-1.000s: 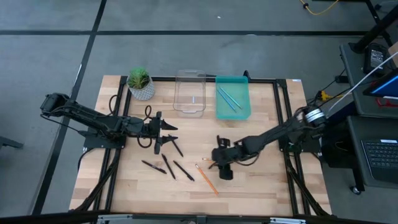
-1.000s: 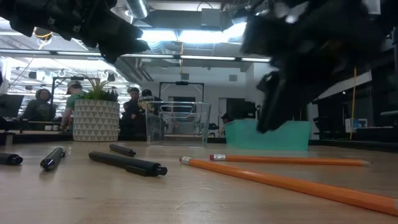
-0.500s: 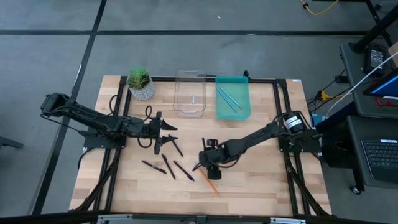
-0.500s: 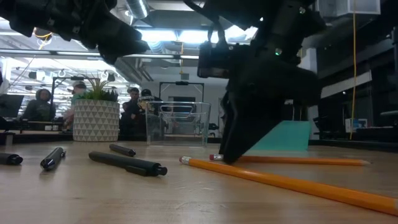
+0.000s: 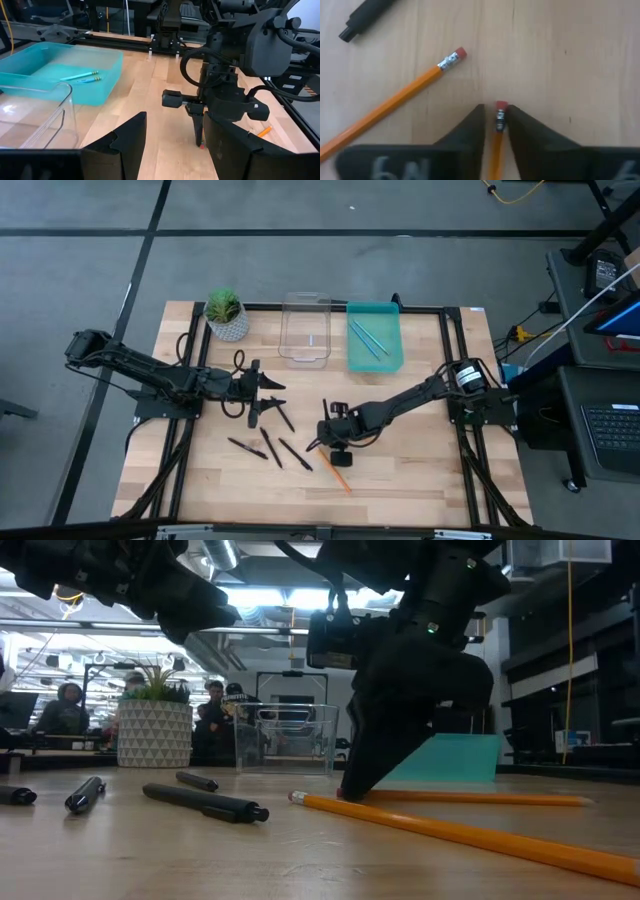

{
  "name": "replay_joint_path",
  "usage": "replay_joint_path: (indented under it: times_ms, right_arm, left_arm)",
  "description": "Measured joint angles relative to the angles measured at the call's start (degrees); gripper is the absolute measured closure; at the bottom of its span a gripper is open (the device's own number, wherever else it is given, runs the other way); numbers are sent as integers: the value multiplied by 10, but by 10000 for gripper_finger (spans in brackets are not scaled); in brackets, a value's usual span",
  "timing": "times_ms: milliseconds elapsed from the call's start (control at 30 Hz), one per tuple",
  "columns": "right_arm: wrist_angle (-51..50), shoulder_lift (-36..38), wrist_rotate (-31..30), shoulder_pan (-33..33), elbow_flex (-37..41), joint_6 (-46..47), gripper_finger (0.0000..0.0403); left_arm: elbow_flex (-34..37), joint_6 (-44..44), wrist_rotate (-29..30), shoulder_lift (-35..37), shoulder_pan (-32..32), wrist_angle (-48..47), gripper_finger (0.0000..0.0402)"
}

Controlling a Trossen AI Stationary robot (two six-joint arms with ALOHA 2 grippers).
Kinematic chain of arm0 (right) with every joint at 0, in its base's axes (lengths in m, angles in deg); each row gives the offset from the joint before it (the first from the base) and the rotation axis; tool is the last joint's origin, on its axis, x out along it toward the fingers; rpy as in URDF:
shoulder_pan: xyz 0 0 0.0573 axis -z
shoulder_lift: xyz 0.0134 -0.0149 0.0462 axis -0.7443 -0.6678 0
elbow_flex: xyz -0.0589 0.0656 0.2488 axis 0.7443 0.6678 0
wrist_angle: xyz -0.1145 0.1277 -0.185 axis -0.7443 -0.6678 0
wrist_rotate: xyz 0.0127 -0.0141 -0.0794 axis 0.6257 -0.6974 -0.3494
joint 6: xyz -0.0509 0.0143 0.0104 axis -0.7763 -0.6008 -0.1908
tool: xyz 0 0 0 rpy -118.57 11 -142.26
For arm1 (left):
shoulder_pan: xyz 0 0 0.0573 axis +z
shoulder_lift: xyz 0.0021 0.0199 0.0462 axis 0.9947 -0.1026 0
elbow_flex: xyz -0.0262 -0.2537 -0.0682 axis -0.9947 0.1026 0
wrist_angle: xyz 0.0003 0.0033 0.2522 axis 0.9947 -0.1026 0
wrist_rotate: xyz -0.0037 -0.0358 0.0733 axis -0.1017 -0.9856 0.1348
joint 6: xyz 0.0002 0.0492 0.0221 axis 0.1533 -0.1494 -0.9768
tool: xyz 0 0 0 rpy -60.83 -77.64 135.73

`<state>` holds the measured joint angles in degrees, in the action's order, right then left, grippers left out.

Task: Sort pens & pencils
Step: Put the orange pencil into the blue bin

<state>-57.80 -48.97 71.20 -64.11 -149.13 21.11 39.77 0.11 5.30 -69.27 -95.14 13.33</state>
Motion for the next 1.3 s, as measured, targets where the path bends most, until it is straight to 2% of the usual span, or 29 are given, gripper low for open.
replay_joint_path:
  times_ms: [67, 133, 400, 633, 867, 1033, 1300]
  right_arm:
    - [-2, 0, 0, 1, 0, -1, 367]
    - [-4, 0, -1, 1, 0, -2, 387]
    - [-11, 14, 5, 2, 2, 7, 388]
    - [-97, 74, 9, 3, 10, -5, 401]
    - [-136, 133, 8, 14, 8, -4, 401]
    - [-133, 144, 8, 16, 7, -4, 402]
    - [-136, 144, 7, 16, 6, 0, 351]
  left_arm:
    - [0, 0, 0, 0, 0, 0, 211]
    - [0, 0, 0, 0, 0, 0, 211]
    - [0, 0, 0, 0, 0, 1, 211]
    - [0, 0, 0, 0, 0, 0, 211]
    - [0, 0, 0, 0, 0, -1, 211]
    - [0, 0, 0, 0, 0, -2, 211]
    - [0, 0, 0, 0, 0, -3, 211]
